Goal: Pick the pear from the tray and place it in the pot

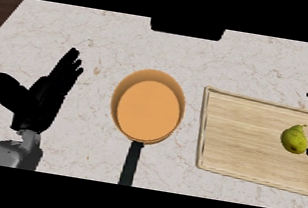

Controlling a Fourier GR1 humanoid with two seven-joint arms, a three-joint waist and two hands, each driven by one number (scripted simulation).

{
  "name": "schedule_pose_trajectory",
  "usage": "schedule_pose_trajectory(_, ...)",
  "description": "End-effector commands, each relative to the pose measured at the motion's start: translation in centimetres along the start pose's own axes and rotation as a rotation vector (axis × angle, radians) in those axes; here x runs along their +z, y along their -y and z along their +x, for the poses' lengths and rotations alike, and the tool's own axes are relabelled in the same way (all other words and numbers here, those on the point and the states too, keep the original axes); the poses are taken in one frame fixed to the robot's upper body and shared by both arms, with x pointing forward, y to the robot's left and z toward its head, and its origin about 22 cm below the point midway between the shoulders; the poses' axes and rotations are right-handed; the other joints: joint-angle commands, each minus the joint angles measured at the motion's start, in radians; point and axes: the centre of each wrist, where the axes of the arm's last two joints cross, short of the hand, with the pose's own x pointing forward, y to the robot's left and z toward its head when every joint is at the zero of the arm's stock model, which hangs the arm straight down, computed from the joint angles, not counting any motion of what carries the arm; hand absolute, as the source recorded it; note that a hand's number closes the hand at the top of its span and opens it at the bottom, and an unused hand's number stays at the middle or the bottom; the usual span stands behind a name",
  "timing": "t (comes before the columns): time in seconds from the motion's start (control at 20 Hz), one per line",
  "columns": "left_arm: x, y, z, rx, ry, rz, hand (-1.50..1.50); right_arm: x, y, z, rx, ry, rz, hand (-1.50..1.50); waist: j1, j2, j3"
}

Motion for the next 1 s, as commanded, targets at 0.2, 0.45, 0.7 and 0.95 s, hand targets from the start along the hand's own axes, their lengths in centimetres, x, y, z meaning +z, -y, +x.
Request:
schedule_pose_trajectory(0.2, -0.1, -0.6, 0.5, 0.002, 0.006, 0.003, 0.0, -2.0, -2.2, -1.5, 0.085, -0.081, 0.055, -1.5, -0.002, 0.0, 0.0)
schedule_pose_trajectory(0.45, -0.1, -0.2, -1.1, 0.012, -0.007, -0.001, 0.0, -1.8, -3.0, -1.2, 0.103, -0.082, 0.088, -1.5, -0.008, -0.002, 0.0)
schedule_pose_trajectory(0.7, 0.8, -1.5, -0.5, 0.008, -0.016, 0.006, 0.0, -2.7, -2.7, -1.1, 0.07, -0.071, 0.105, -1.5, -0.005, -0.002, 0.0)
schedule_pose_trajectory(0.95, -1.2, 0.3, 0.8, 0.004, -0.001, -0.006, 0.0, -3.6, -3.8, -1.4, 0.043, 0.094, 0.01, 1.5, -0.005, 0.0, 0.0)
